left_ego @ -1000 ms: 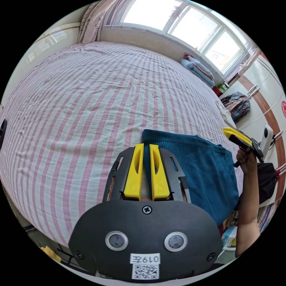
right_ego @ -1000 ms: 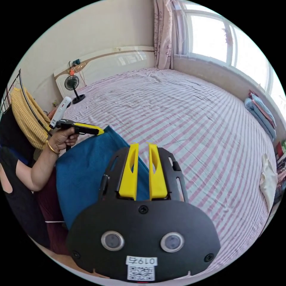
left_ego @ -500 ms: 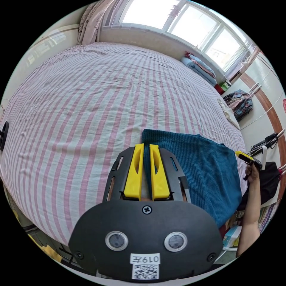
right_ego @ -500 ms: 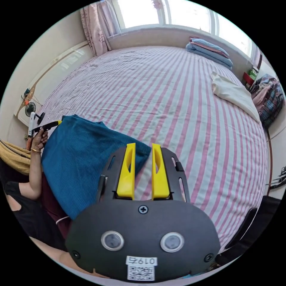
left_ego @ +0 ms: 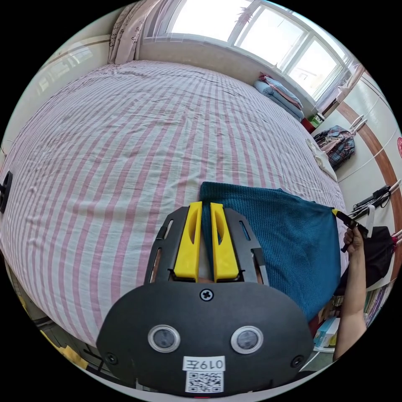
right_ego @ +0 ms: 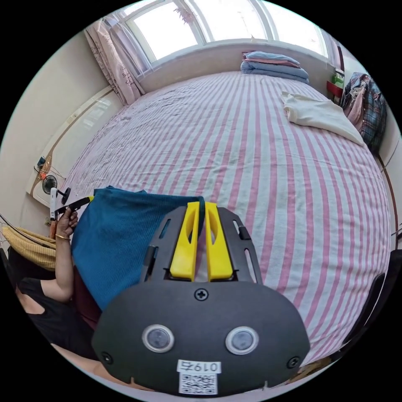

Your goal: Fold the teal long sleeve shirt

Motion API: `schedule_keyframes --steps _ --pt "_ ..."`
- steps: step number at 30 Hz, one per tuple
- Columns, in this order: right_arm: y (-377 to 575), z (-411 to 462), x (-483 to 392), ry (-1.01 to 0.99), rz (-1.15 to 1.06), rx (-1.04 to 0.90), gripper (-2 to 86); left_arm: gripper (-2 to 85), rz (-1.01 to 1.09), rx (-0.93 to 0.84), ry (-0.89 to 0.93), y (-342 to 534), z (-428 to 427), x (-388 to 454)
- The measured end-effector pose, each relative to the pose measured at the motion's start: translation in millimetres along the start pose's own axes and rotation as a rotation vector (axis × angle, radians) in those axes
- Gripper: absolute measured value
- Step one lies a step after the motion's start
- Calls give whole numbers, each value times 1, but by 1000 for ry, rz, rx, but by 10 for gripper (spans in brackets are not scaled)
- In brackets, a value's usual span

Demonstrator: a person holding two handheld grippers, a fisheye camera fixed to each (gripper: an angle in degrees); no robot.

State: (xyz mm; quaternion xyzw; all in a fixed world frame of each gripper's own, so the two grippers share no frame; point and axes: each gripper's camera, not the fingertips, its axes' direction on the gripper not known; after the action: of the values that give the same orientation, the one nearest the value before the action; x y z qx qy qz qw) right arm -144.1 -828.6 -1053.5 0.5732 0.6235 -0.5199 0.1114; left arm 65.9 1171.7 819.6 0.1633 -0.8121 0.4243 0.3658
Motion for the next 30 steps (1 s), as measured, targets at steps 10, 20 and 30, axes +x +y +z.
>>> schedule_keyframes --steps 10,20,30 --pt "68 12 21 -66 24 -34 78 10 41 -5 -61 23 -5 -3" --pt "170 -56 -7 25 -127 41 34 9 49 88 -13 60 -38 -30" --pt "386 -125 -76 74 -101 265 -5 11 -52 130 213 103 -56 -86"
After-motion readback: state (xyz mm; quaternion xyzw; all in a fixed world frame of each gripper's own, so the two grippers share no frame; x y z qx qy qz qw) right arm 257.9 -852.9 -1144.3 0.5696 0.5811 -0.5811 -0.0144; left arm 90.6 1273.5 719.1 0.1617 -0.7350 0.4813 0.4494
